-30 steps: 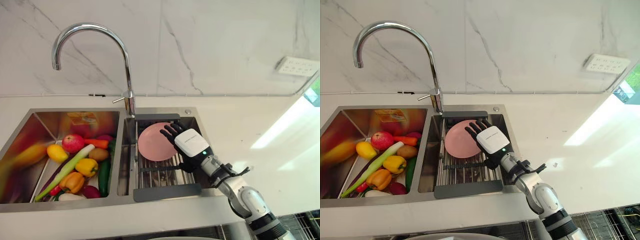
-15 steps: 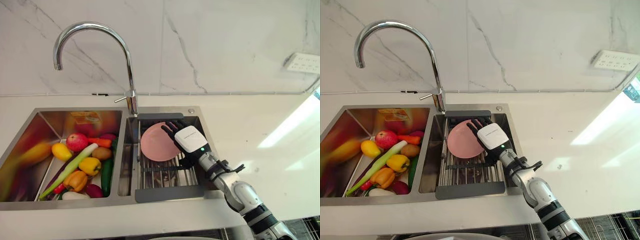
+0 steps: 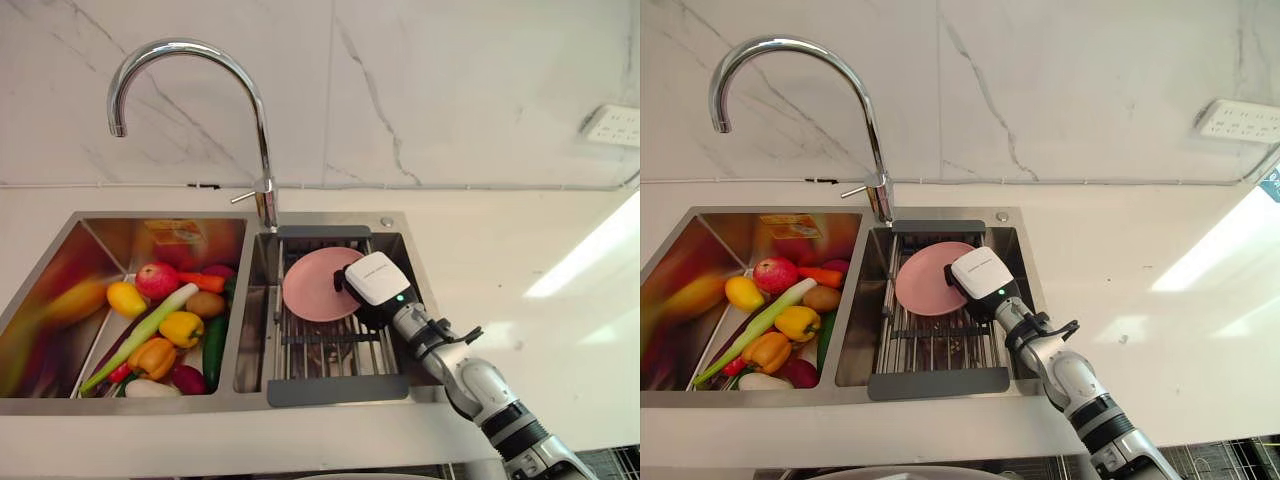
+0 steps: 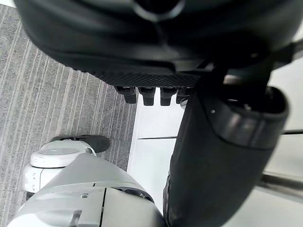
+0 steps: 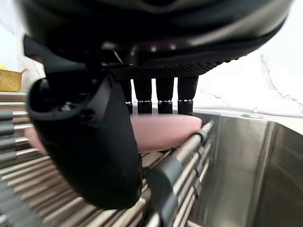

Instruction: Walk over to the sink, pick up the cup, carry it to the dishwasher, place the cup inside the dishwasher, then close the dishwasher door

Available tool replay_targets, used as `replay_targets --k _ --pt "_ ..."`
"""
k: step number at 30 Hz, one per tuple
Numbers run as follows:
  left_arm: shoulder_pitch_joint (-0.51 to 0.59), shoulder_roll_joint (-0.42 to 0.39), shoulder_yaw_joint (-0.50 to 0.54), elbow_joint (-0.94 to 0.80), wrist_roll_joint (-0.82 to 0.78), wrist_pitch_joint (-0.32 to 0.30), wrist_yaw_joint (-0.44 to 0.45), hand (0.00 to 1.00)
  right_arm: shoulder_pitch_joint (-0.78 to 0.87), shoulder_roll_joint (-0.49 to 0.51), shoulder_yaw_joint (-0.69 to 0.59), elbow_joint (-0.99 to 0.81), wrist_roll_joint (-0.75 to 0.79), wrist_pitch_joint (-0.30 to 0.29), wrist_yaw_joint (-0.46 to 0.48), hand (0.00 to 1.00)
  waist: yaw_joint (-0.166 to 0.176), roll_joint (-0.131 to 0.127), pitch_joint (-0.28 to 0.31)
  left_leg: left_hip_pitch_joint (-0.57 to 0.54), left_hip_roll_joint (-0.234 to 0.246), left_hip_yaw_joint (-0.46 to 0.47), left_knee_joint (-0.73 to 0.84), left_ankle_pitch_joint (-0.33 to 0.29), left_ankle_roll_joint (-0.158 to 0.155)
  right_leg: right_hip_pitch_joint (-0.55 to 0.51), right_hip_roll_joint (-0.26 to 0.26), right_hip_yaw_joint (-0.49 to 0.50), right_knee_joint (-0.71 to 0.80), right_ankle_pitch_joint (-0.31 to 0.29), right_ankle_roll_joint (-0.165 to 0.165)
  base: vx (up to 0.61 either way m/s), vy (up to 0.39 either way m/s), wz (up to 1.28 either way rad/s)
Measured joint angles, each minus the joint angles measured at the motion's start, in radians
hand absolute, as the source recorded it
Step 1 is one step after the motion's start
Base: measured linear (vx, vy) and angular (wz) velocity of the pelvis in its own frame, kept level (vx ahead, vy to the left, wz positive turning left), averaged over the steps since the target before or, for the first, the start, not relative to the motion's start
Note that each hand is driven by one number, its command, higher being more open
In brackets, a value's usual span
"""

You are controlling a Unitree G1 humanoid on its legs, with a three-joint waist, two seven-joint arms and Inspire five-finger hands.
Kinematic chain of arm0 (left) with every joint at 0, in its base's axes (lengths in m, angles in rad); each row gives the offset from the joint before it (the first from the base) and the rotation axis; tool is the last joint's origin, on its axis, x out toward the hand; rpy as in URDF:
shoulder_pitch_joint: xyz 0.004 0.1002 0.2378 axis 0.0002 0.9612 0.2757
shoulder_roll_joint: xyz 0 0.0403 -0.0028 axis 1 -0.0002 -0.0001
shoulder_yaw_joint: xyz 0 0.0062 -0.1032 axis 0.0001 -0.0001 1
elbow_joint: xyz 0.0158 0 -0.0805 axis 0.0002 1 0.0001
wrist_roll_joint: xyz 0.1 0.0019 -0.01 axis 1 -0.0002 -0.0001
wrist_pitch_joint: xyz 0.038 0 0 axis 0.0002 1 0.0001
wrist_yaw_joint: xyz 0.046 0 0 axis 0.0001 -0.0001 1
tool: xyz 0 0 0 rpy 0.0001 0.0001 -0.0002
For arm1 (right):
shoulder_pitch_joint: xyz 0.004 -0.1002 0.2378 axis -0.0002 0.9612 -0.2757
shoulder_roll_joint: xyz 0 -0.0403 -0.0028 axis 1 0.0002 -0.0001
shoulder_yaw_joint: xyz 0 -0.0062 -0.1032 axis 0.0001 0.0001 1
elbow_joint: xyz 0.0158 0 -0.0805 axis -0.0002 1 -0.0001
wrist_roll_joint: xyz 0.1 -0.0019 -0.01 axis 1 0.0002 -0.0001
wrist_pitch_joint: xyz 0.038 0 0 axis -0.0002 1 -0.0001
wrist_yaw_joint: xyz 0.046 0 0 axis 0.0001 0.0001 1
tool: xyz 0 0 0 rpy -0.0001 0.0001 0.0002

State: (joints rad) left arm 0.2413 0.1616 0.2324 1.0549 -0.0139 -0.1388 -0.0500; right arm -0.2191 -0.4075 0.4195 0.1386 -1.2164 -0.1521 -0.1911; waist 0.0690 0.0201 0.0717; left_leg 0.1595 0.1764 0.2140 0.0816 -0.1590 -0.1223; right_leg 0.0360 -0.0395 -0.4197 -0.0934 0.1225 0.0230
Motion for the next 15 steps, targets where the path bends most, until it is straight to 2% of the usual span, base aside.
replay_targets --k 15 --pt "-0.007 -0.014 0.006 -0.003 0.0 -0.023 0.002 1.0 -0.017 -0.015 0.016 -0.058 0.046 0.026 -0.053 0.0 0.002 -0.003 0.039 0.013 -0.016 0.014 -0.01 0.001 0.002 0.005 -0.01 0.014 0.0 0.013 0.01 -0.01 0.043 -0.02"
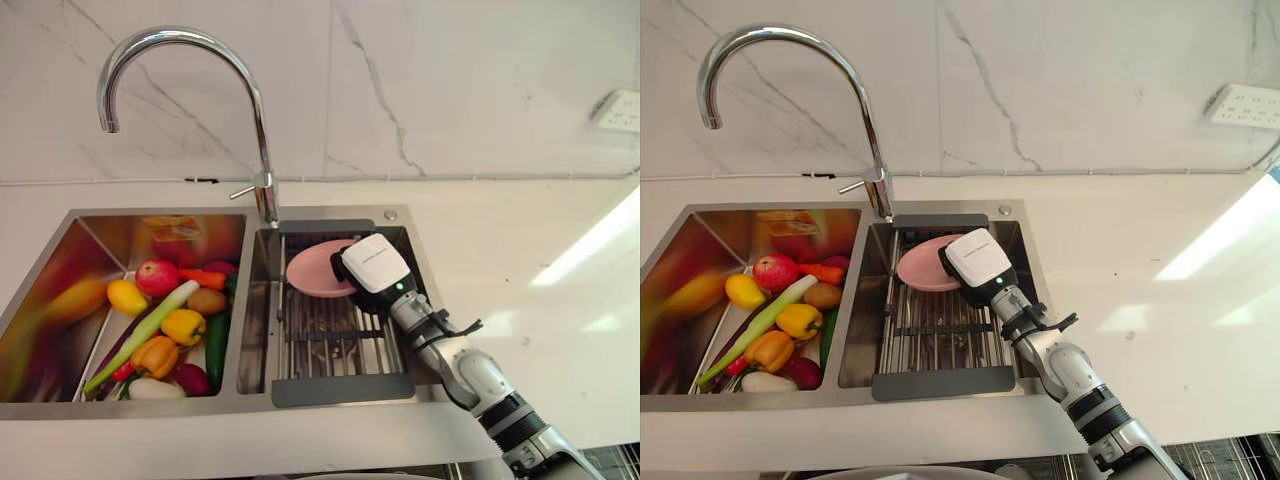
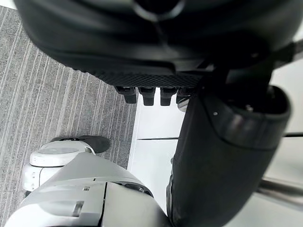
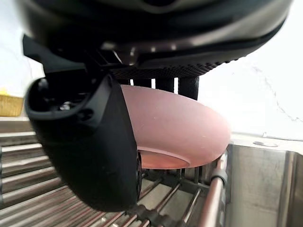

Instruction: Walk over to the sink, pick up the cup, carry it to the dishwasher, place the cup inside the dishwasher, then close the dishwasher door

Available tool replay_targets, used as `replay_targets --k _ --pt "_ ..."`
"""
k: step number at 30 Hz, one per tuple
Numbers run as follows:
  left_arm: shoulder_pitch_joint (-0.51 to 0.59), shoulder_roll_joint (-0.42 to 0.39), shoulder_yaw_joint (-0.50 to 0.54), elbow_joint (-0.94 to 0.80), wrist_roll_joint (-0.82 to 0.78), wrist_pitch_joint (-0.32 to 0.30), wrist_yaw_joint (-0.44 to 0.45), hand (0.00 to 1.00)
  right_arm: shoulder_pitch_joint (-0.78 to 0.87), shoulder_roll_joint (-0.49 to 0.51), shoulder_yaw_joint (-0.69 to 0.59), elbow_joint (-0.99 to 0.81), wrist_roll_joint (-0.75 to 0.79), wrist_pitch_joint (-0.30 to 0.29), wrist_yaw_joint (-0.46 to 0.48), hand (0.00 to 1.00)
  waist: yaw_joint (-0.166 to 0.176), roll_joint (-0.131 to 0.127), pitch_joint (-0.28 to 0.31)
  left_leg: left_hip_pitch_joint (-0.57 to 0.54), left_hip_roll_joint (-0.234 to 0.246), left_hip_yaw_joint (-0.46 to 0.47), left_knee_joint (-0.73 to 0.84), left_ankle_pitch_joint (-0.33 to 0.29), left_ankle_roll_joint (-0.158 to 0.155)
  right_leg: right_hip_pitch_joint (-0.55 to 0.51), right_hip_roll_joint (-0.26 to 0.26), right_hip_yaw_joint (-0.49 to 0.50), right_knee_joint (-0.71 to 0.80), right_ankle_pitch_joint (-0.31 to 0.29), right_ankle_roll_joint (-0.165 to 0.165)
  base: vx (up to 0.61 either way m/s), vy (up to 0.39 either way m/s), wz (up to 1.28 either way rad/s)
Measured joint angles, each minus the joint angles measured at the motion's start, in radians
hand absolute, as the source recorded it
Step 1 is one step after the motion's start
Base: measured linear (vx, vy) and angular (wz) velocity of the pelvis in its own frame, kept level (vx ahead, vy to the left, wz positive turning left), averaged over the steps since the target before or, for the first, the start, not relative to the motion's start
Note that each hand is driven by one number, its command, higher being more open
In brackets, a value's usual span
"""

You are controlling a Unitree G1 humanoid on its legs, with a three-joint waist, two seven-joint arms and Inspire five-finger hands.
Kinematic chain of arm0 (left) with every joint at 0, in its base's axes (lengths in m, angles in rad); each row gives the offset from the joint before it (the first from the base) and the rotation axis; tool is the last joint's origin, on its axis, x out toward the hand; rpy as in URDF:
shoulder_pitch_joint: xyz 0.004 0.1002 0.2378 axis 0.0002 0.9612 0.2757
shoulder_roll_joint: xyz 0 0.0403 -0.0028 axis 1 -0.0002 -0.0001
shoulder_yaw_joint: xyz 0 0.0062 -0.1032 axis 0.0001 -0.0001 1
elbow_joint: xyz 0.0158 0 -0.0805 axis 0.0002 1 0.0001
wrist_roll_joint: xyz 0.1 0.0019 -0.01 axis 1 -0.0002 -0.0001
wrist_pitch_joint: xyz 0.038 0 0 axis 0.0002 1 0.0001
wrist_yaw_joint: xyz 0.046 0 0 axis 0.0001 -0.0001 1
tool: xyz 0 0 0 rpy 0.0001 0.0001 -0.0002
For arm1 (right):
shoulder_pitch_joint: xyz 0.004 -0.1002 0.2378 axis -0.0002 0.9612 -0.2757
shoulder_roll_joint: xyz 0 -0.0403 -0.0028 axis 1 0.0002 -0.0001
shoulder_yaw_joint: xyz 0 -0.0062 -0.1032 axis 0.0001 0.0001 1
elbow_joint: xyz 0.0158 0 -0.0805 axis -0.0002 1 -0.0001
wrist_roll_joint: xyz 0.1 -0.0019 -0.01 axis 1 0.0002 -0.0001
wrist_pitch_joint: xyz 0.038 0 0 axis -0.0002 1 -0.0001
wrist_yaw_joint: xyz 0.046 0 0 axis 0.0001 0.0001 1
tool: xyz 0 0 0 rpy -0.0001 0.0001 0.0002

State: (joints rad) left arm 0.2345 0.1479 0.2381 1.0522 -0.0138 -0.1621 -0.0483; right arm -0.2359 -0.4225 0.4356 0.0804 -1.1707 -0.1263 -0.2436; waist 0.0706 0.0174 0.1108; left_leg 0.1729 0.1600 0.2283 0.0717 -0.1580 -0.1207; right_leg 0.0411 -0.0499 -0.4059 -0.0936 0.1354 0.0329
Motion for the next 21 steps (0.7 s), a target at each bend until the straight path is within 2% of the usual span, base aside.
replay_targets --k 7,9,15,21 --pt "-0.002 -0.005 -0.001 0.005 0.0 -0.023 0.006 1.0 0.021 -0.018 -0.062 -0.112 0.084 -0.005 -0.009 0.0 0.005 -0.002 -0.001 -0.004 -0.009 0.005 -0.006 0.01 0.016 -0.012 -0.003 0.017 0.0 0.016 -0.001 -0.03 0.033 -0.05" --pt "-0.002 -0.007 -0.001 0.006 0.0 -0.034 0.007 1.0 0.031 -0.017 -0.13 -0.184 0.108 -0.007 -0.048 0.0 0.005 -0.006 -0.003 -0.009 -0.016 0.007 -0.012 0.019 0.026 -0.022 -0.01 0.022 0.0 0.023 -0.003 -0.06 0.034 -0.04" --pt "0.003 -0.006 -0.002 0.013 0.0 -0.041 0.021 1.0 0.064 -0.018 -0.273 -0.327 0.165 -0.039 -0.147 0.0 -0.002 -0.018 -0.008 -0.015 -0.02 0.014 -0.005 0.024 0.032 -0.026 -0.013 0.031 0.0 0.031 -0.01 -0.06 0.022 -0.05" --pt "0.001 0.002 -0.009 0.013 -0.002 -0.045 0.028 1.0 0.123 -0.018 -0.283 -0.39 0.189 -0.079 -0.153 0.0 -0.008 -0.033 -0.01 -0.023 -0.016 0.022 0.001 0.023 0.031 -0.034 -0.01 0.031 0.0 0.027 -0.009 -0.02 0.005 -0.02"
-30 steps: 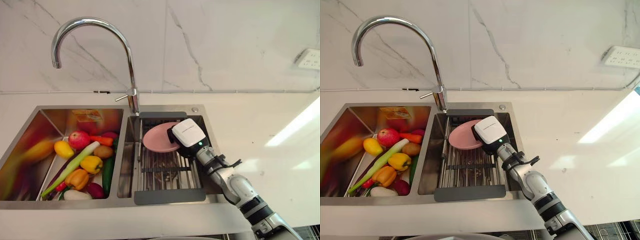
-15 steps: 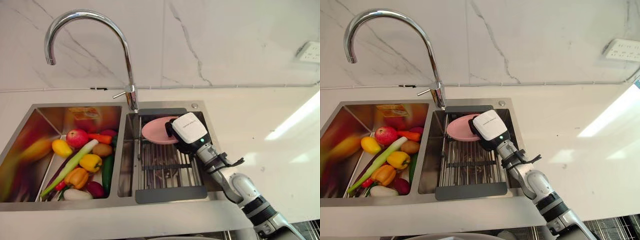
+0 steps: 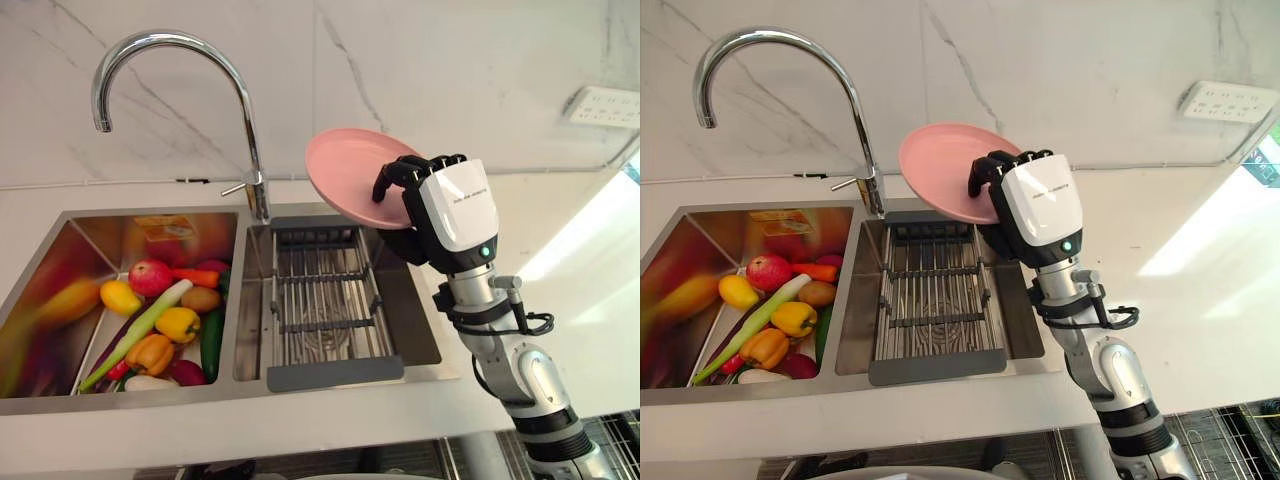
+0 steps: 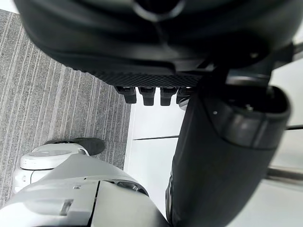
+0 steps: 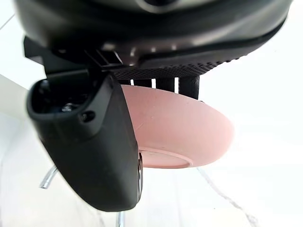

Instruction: Walk over to the sink, pick up the cup, carry it to the dishwasher, place the cup inside the dishwasher, then close the dishwasher door

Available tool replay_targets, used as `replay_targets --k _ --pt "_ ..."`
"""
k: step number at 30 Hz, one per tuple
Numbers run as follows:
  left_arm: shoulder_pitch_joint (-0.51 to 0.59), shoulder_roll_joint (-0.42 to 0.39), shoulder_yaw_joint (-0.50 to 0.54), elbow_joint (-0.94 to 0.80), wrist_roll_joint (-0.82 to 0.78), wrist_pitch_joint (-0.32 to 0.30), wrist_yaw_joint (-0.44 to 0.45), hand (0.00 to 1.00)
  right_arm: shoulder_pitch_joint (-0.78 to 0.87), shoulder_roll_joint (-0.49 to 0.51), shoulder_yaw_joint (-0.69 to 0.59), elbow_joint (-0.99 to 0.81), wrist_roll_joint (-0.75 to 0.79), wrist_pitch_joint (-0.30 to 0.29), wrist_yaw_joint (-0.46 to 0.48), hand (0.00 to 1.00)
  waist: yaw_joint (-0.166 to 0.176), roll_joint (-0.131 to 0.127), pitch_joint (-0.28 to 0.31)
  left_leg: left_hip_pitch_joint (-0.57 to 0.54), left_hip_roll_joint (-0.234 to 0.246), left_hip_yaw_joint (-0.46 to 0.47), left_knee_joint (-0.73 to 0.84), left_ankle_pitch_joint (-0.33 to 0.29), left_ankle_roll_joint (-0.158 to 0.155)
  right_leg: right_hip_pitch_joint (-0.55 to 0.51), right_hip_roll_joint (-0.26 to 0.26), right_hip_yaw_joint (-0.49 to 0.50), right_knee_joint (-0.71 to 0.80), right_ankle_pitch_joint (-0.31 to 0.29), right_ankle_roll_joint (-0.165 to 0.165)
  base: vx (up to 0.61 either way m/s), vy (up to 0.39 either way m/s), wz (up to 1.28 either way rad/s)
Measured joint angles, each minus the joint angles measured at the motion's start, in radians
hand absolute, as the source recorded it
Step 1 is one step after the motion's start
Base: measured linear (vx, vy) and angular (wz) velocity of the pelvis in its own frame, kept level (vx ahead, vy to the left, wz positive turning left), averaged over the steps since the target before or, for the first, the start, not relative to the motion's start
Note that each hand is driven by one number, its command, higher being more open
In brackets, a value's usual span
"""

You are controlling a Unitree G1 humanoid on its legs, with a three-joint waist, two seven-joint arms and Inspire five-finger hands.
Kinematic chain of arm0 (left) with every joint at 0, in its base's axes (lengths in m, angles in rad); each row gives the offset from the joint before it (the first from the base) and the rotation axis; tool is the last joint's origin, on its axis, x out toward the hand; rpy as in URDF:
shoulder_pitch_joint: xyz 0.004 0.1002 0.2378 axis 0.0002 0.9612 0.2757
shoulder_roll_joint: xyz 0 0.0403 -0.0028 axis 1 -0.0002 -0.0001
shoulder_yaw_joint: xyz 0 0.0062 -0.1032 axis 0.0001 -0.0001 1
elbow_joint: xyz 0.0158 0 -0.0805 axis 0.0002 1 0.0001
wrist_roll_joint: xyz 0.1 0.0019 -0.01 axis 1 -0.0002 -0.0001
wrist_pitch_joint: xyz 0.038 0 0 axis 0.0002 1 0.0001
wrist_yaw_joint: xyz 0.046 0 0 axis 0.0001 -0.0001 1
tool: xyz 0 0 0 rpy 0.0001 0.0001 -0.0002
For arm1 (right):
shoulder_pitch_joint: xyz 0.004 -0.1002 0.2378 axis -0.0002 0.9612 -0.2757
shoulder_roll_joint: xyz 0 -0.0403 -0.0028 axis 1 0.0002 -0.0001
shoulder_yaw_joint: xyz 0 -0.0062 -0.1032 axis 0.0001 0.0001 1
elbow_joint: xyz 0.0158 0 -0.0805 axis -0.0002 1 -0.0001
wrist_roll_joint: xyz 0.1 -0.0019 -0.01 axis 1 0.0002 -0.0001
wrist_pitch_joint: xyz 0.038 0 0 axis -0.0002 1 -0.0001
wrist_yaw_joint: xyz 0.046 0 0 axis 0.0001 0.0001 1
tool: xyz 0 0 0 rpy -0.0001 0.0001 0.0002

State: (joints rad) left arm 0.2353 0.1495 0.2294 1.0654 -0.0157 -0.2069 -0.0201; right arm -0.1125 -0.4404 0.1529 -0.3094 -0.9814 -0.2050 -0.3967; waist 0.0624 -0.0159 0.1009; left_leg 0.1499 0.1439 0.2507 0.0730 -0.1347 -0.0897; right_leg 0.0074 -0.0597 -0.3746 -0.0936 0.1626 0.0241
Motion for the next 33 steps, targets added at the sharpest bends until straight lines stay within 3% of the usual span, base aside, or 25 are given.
replay_targets --k 10,12,14,16,19,20,21,23,24,25,26,28,29,32,33 --pt "0.013 0.001 -0.005 0.0 0.029 -0.014 0.032 1.0 0.098 0.0 -0.1 -0.047 0.012 -0.02 0.001 0.0 -0.006 -0.015 -0.004 0.022 -0.007 -0.001 -0.006 -0.003 -0.001 0.011 -0.001 0.014 0.001 0.006 -0.004 0.03 0.044 -0.02" --pt "0.038 -0.005 -0.003 0.0 0.003 -0.019 0.036 1.0 0.113 0.001 -0.125 -0.038 0.039 -0.004 -0.002 0.0 -0.006 -0.014 -0.002 0.007 -0.004 0.0 0.108 -0.06 0.015 0.017 0.004 0.064 0.007 0.009 -0.001 -0.02 0.09 -0.48" --pt "0.051 -0.01 -0.001 -0.009 -0.046 -0.043 0.029 1.0 0.112 0.001 -0.151 -0.035 0.046 -0.002 -0.021 0.0 -0.013 -0.012 0.003 -0.082 0.018 -0.061 0.259 -0.131 0.025 -0.016 0.025 0.114 0.007 0.018 0.0 -0.14 0.062 -0.77" --pt "0.057 -0.01 -0.001 -0.015 -0.042 -0.052 0.032 1.0 0.099 -0.004 -0.176 -0.025 0.044 -0.002 -0.028 0.0 -0.007 0.0 0.019 -0.096 0.03 -0.062 0.309 -0.183 0.006 -0.048 0.05 0.191 0.007 0.049 -0.011 -0.25 0.094 -1.13" --pt "0.087 -0.003 -0.01 -0.016 -0.04 -0.049 0.009 1.0 0.105 -0.01 -0.251 -0.014 0.045 0.019 -0.062 0.0 -0.023 -0.004 0.038 -0.13 -0.01 -0.009 0.389 -0.24 0.028 -0.135 0.048 0.309 0.03 0.067 0.009 -0.31 0.157 -1.33" --pt "0.085 0.002 -0.017 -0.015 -0.04 -0.038 0.006 1.0 0.108 -0.003 -0.29 -0.012 0.045 0.028 -0.073 0.0 -0.025 0.011 0.045 -0.141 -0.006 0.044 0.378 -0.229 0.06 -0.169 0.037 0.293 0.048 0.007 0.043 -0.32 0.133 -1.36" --pt "0.083 0.003 -0.022 -0.015 -0.039 -0.032 0.005 1.0 0.11 0.004 -0.305 -0.011 0.045 0.034 -0.082 0.0 -0.029 0.024 0.056 -0.14 0.004 0.075 0.366 -0.218 0.084 -0.187 0.025 0.237 0.083 -0.011 0.027 -0.29 0.114 -1.39" --pt "0.093 0.01 -0.023 -0.008 -0.027 -0.013 -0.001 1.0 0.109 0.011 -0.318 0.013 0.042 0.045 -0.13 0.0 -0.051 0.027 0.062 -0.13 0.026 0.185 0.309 -0.171 0.091 -0.264 -0.05 0.012 0.37 -0.099 -0.09 -0.23 0.137 -1.28" --pt "0.095 0.013 -0.024 -0.008 -0.024 -0.005 -0.001 1.0 0.109 0.011 -0.318 0.022 0.039 0.046 -0.14 0.0 -0.052 0.027 0.062 -0.121 0.033 0.211 0.294 -0.157 0.086 -0.263 -0.071 -0.023 0.444 -0.127 -0.098 -0.17 0.109 -1.42" --pt "0.096 0.027 -0.025 -0.007 -0.024 0.014 -0.003 1.0 0.107 0.011 -0.318 0.05 0.034 0.048 -0.158 0.0 -0.051 0.024 0.059 -0.109 0.056 0.271 0.274 -0.14 0.082 -0.223 -0.127 -0.081 0.6 -0.218 -0.09 -0.1 0.044 -0.99" --pt "0.097 0.027 -0.025 -0.008 -0.024 0.015 -0.003 1.0 0.107 0.011 -0.318 0.054 0.034 0.048 -0.159 0.0 -0.05 0.023 0.058 -0.111 0.06 0.278 0.274 -0.139 0.08 -0.213 -0.137 -0.085 0.616 -0.229 -0.091 -0.05 -0.03 -0.96" --pt "0.097 0.046 -0.007 -0.012 -0.045 0.037 0.002 1.0 0.09 0.009 -0.317 0.085 0.013 0.05 -0.166 0.0 -0.043 -0.001 0.043 -0.141 0.091 0.33 0.31 -0.134 0.071 -0.133 -0.208 -0.117 0.66 -0.269 -0.081 0.01 -0.121 -0.78" --pt "0.096 0.053 0.005 -0.014 -0.046 0.043 0.003 1.0 0.071 0.009 -0.314 0.098 0.012 0.048 -0.166 0.0 -0.036 -0.005 0.042 -0.161 0.103 0.328 0.337 -0.135 0.071 -0.128 -0.205 -0.122 0.625 -0.267 -0.068 -0.01 -0.216 -1.05" --pt "0.087 0.069 0.057 -0.01 -0.1 0.096 0.024 1.0 -0.003 -0.002 -0.306 0.173 0.007 0.049 -0.166 0.0 0.005 0.002 0.038 -0.179 0.16 0.318 0.36 -0.13 0.061 -0.074 -0.096 -0.183 0.412 -0.262 -0.061 -0.03 -0.232 -0.94" --pt "0.088 0.073 0.07 -0.007 -0.111 0.099 0.028 1.0 -0.004 -0.006 -0.306 0.175 0.007 0.051 -0.166 0.0 0.007 0.001 0.039 -0.179 0.173 0.325 0.36 -0.126 0.054 -0.041 -0.057 -0.178 0.309 -0.239 -0.025 -0.03 -0.254 -0.61"
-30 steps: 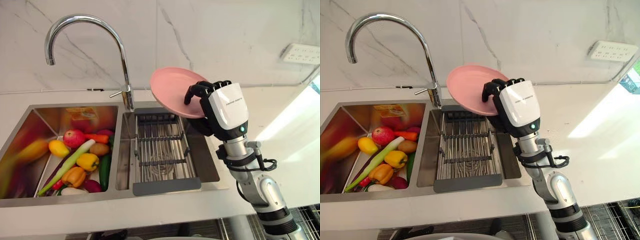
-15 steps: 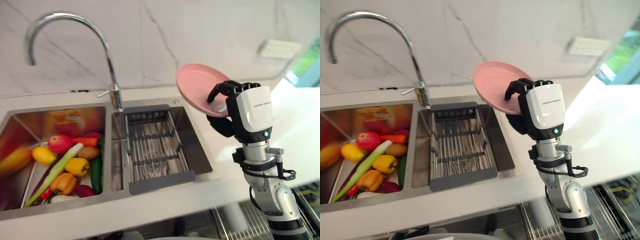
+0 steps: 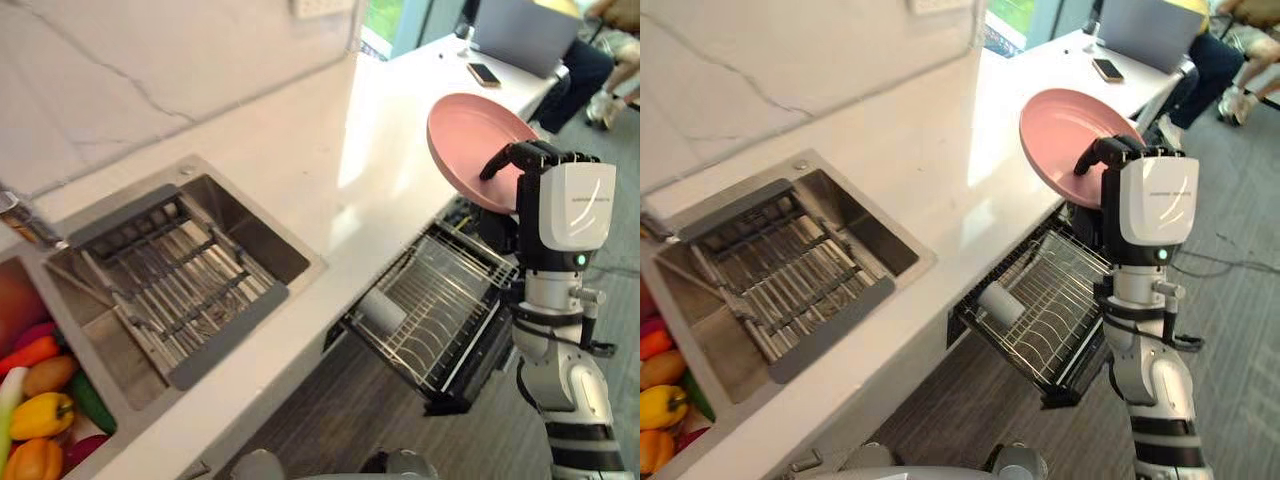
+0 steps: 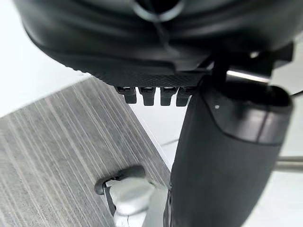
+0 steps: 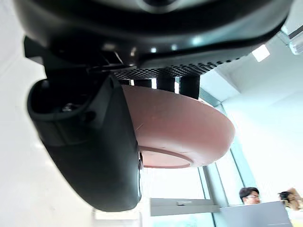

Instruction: Walk over to the sink, pick up the cup, carry it to the dishwasher, place the cup inside the dishwasher, then close the dishwasher door

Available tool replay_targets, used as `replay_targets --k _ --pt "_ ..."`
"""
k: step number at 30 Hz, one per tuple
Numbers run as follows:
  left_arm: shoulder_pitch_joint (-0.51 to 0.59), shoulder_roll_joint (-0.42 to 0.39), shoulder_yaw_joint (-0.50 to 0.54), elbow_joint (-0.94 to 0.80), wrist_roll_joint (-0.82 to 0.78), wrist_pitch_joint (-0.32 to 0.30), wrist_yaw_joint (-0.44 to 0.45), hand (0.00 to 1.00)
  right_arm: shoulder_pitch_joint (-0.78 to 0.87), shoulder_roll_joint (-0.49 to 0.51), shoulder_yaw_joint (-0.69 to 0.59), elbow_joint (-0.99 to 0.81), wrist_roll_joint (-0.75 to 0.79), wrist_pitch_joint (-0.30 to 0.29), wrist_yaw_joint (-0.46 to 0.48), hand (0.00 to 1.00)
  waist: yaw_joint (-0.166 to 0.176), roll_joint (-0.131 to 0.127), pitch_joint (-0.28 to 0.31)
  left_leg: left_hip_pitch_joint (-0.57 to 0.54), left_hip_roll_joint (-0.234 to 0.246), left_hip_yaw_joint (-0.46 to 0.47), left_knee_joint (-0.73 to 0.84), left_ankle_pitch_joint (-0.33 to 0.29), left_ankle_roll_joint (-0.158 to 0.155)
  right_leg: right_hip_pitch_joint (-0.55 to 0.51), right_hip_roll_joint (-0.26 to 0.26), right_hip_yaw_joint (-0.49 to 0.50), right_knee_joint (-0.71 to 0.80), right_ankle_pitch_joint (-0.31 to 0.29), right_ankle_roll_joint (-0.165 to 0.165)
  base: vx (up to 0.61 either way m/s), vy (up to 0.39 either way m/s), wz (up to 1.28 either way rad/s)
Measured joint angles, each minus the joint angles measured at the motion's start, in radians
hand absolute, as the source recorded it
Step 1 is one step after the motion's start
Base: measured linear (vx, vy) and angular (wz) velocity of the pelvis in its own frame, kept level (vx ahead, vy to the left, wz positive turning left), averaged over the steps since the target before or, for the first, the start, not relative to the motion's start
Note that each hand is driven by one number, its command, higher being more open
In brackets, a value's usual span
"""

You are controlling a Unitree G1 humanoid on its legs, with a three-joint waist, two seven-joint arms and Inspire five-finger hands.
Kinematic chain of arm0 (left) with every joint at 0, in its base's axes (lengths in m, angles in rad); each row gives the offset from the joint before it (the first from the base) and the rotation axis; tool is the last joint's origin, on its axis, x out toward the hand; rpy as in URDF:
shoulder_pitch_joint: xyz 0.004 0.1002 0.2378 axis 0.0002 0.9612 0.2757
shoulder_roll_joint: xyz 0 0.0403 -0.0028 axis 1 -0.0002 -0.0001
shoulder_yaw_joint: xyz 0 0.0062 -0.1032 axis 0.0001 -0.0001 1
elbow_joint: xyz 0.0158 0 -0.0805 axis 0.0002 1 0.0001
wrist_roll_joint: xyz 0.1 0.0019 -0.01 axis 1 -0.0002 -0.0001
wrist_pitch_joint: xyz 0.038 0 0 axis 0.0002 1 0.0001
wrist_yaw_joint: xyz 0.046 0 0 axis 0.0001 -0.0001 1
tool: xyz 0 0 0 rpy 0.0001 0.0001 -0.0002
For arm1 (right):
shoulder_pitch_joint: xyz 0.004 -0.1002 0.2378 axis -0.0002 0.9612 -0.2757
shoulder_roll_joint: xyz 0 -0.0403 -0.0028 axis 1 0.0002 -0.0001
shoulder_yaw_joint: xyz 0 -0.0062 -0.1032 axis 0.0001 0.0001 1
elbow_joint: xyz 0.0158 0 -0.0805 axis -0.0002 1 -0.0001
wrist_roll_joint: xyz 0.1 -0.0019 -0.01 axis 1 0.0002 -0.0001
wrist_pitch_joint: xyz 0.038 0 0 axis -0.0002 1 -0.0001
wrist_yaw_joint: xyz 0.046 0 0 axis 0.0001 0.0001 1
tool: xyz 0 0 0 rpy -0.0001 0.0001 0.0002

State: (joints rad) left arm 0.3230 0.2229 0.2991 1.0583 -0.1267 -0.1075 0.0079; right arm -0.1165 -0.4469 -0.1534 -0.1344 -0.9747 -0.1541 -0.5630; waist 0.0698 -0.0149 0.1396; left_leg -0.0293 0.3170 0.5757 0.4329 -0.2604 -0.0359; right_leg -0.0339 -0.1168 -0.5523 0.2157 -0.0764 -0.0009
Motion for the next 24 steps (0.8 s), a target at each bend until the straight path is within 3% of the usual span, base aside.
replay_targets --k 2,5,8,11,17,22,24 --pt "0.0 -0.001 0.029 0.003 0.0 0.007 0.003 1.0 0.001 0.0 0.001 0.0 0.001 -0.005 0.005 0.0 -0.004 -0.002 0.0 0.014 -0.001 0.005 -0.017 0.015 -0.026 0.054 0.04 0.013 -0.132 0.041 0.037 -0.05 -0.2 -0.3" --pt "0.006 -0.029 0.084 0.002 0.006 -0.016 0.006 1.0 0.018 0.007 -0.017 -0.015 0.013 -0.005 0.066 0.0 -0.004 -0.01 -0.004 0.045 -0.018 0.009 -0.09 0.052 -0.078 0.089 0.071 0.027 -0.232 0.099 0.029 -0.12 -0.089 -0.15" --pt "0.006 -0.076 0.097 -0.008 0.03 -0.065 0.014 1.0 0.049 0.043 -0.061 -0.055 0.012 -0.008 0.109 0.0 -0.005 -0.022 -0.011 0.038 -0.058 0.018 -0.142 0.088 -0.067 0.087 0.065 0.034 -0.302 0.151 0.03 -0.13 0.025 -0.03" --pt "0.004 -0.113 0.085 -0.009 0.051 -0.094 0.01 1.0 0.058 0.067 -0.07 -0.052 0.012 -0.006 0.134 0.0 -0.014 -0.021 -0.011 0.026 -0.076 0.021 -0.153 0.102 -0.052 0.068 0.049 0.04 -0.307 0.165 0.031 -0.14 0.126 -0.02" --pt "-0.033 -0.095 0.043 -0.009 0.087 -0.113 0.007 1.0 0.068 0.102 -0.072 0.039 0.013 0.023 0.142 0.0 -0.021 -0.022 -0.003 -0.05 -0.093 -0.008 -0.139 0.118 -0.028 0.011 0.03 0.017 -0.307 0.181 0.032 -0.08 0.105 0.13" --pt "-0.133 -0.056 -0.009 -0.028 0.071 -0.116 0.009 1.0 0.002 0.103 -0.052 0.161 0.034 0.079 0.129 0.0 -0.025 -0.019 0.095 -0.194 -0.09 -0.05 -0.074 0.116 0.0 -0.084 0.02 -0.006 -0.302 0.222 0.018 -0.05 0.11 0.18" --pt "-0.195 -0.044 -0.042 -0.034 0.054 -0.126 0.014 1.0 -0.059 0.105 -0.037 0.215 0.041 0.128 0.099 0.0 -0.017 -0.01 0.158 -0.263 -0.091 -0.063 -0.047 0.116 0.018 -0.136 0.012 -0.014 -0.302 0.244 0.014 -0.08 0.136 0.12"
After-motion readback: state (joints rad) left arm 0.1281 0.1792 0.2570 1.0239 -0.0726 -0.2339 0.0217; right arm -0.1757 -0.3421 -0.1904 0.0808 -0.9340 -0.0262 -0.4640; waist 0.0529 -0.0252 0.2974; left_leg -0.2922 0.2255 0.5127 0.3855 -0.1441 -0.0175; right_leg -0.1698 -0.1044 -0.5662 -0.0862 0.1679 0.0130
